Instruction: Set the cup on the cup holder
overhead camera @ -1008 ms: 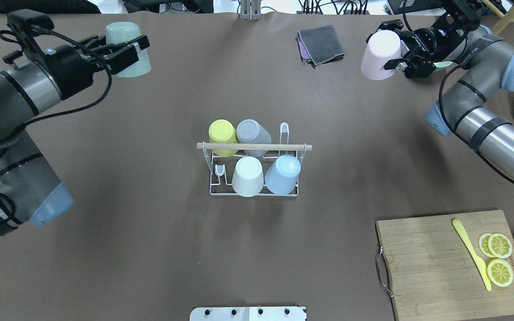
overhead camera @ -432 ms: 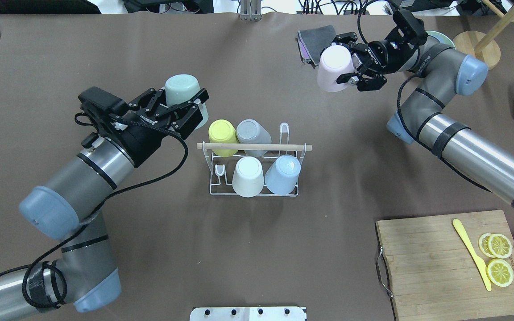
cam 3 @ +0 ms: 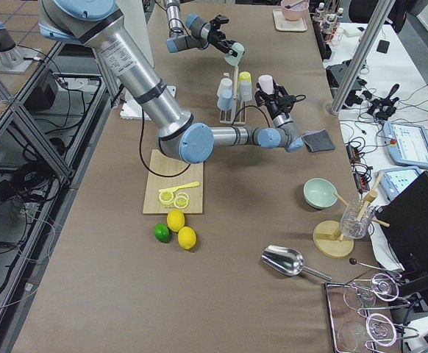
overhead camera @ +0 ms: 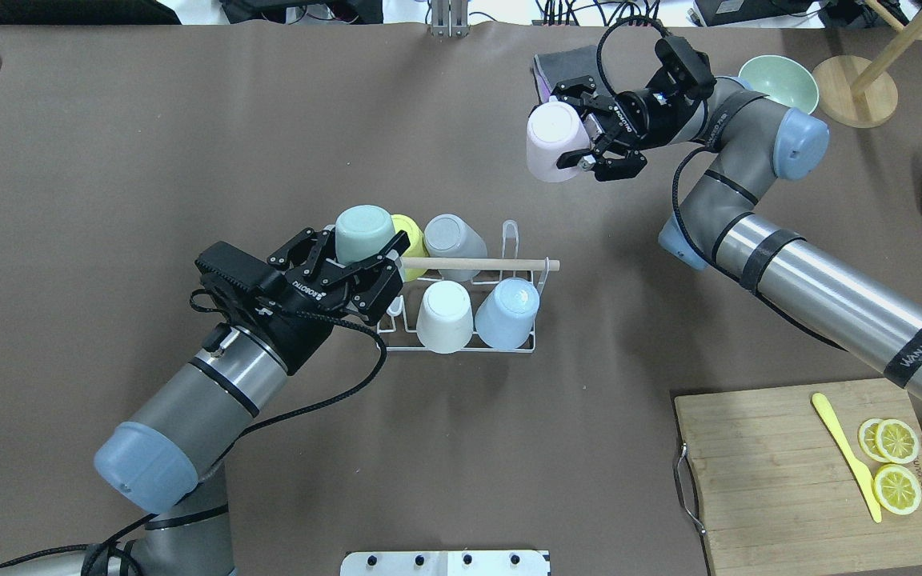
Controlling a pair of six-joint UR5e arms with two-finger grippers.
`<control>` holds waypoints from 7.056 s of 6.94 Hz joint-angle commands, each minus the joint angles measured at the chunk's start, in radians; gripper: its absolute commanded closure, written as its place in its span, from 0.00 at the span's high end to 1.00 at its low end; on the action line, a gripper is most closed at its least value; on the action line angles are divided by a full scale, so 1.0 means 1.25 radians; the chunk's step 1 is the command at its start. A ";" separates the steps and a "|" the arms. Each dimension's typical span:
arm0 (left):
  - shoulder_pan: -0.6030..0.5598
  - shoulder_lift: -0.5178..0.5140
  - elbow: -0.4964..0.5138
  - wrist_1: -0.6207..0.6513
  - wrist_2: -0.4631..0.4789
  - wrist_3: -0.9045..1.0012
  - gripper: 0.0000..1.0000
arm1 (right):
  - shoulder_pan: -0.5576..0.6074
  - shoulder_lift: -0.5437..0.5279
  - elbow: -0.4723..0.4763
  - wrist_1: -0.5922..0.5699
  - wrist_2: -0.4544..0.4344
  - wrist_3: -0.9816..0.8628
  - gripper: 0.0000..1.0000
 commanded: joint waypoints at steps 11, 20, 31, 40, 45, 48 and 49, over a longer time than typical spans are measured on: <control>0.049 -0.023 0.049 -0.003 0.062 0.067 0.97 | -0.079 0.000 0.010 -0.013 -0.034 -0.025 0.99; -0.178 -0.009 0.015 0.128 0.019 0.057 0.97 | 0.071 0.045 0.010 -0.096 0.020 0.833 1.00; -0.790 0.222 0.248 0.639 -1.135 0.196 0.97 | 0.193 -0.174 0.463 -0.471 -1.042 1.863 0.96; -1.114 0.317 0.256 1.135 -1.148 0.772 0.97 | 0.332 -0.563 0.766 -0.065 -1.493 2.086 0.98; -1.108 0.334 0.159 1.038 -1.258 0.522 0.97 | 0.487 -0.583 0.655 -0.065 -1.428 1.938 0.99; -1.104 0.334 0.143 1.038 -1.277 0.530 0.97 | 0.487 -0.573 0.641 -0.067 -1.423 1.941 1.00; -1.104 0.334 0.143 1.038 -1.293 0.529 0.97 | 0.487 -0.567 0.646 -0.069 -1.420 1.940 1.00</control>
